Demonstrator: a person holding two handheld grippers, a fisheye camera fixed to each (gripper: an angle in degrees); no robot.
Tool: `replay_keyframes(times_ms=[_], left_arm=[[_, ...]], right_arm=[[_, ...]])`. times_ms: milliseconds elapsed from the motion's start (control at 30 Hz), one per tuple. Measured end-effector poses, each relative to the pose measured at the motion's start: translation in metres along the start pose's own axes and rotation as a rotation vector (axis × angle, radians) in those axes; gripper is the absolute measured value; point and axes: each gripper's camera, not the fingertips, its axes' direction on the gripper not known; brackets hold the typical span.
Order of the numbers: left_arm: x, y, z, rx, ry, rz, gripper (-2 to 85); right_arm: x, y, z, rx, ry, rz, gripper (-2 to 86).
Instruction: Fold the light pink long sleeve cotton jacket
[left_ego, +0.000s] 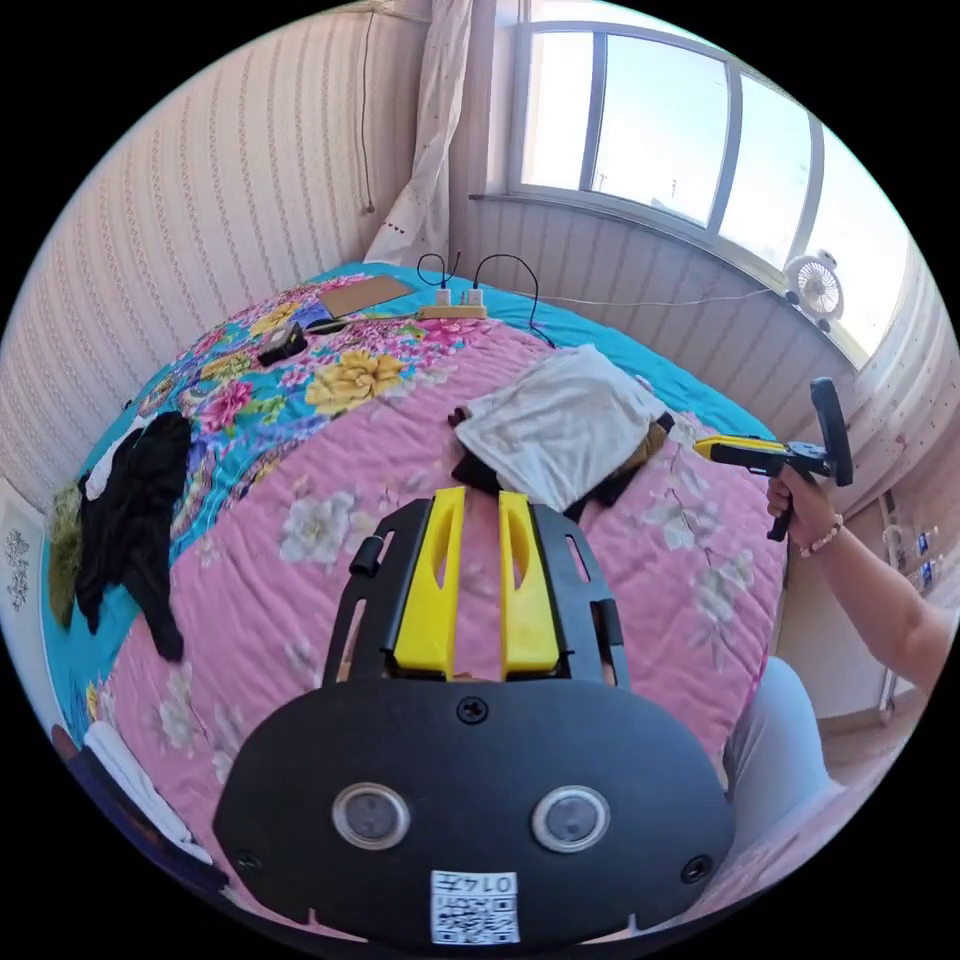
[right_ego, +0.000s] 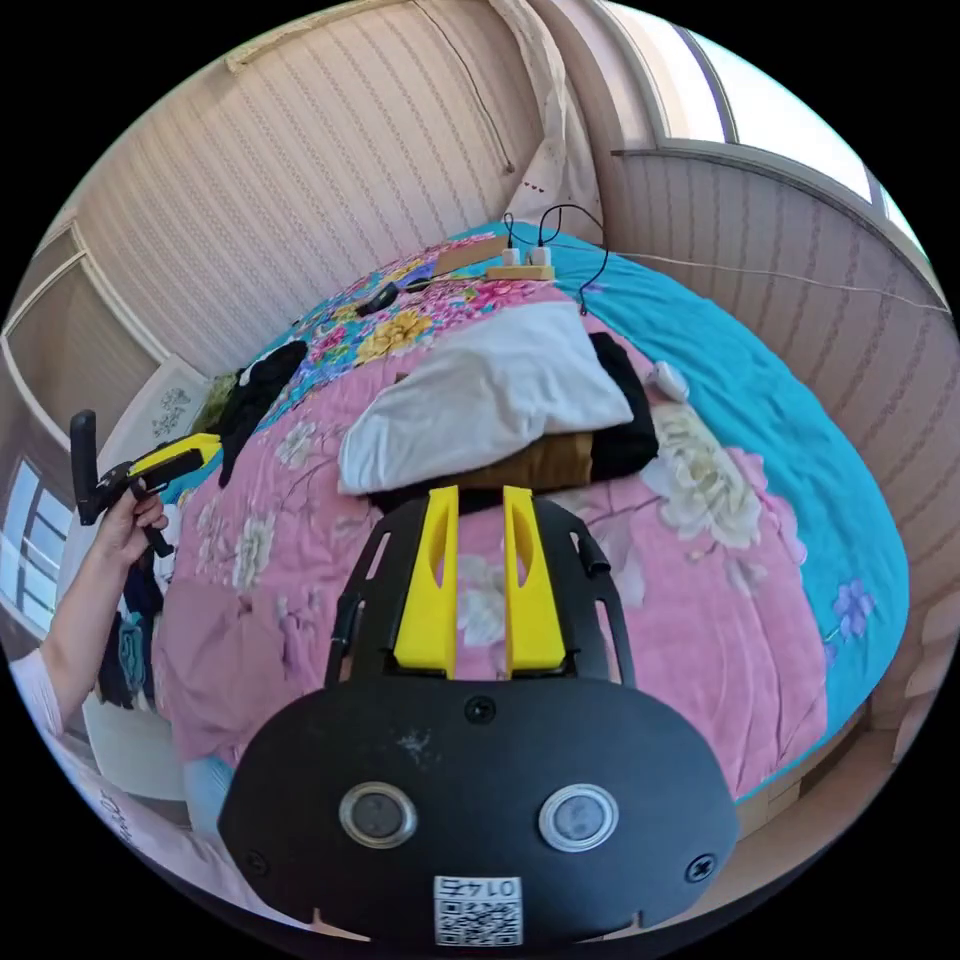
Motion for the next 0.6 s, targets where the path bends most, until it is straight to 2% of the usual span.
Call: replay_keyframes(times_ms=[133, 200, 267, 367, 467, 600], left_arm=[[-0.039, 0.183, -0.109, 0.028, 0.047, -0.196, 6.6], [-0.047, 0.269, -0.157, 0.009, -0.001, -0.354, 6.5], [-0.044, 0.368, -0.215, -0.04, -0.144, -0.514, 6.5], [-0.033, 0.454, -0.261, -0.094, -0.237, -0.665, 6.6], [-0.028, 0.495, -0.283, -0.022, -0.156, -0.788, 6.9], [-0.019, 0.495, -0.281, 0.062, -0.099, -0.764, 7.5]], right_arm=[[-0.057, 0.115, -0.011, -0.108, -0.158, -0.147, 6.8], [-0.096, 0.161, -0.011, -0.187, -0.245, -0.2, 6.9], [-0.16, 0.201, -0.013, -0.249, -0.371, -0.273, 7.5], [-0.253, 0.222, -0.021, -0.275, -0.487, -0.47, 8.4], [-0.339, 0.228, -0.023, -0.319, -0.519, -0.712, 10.6], [-0.411, 0.226, -0.013, -0.295, -0.435, -0.847, 14.2]])
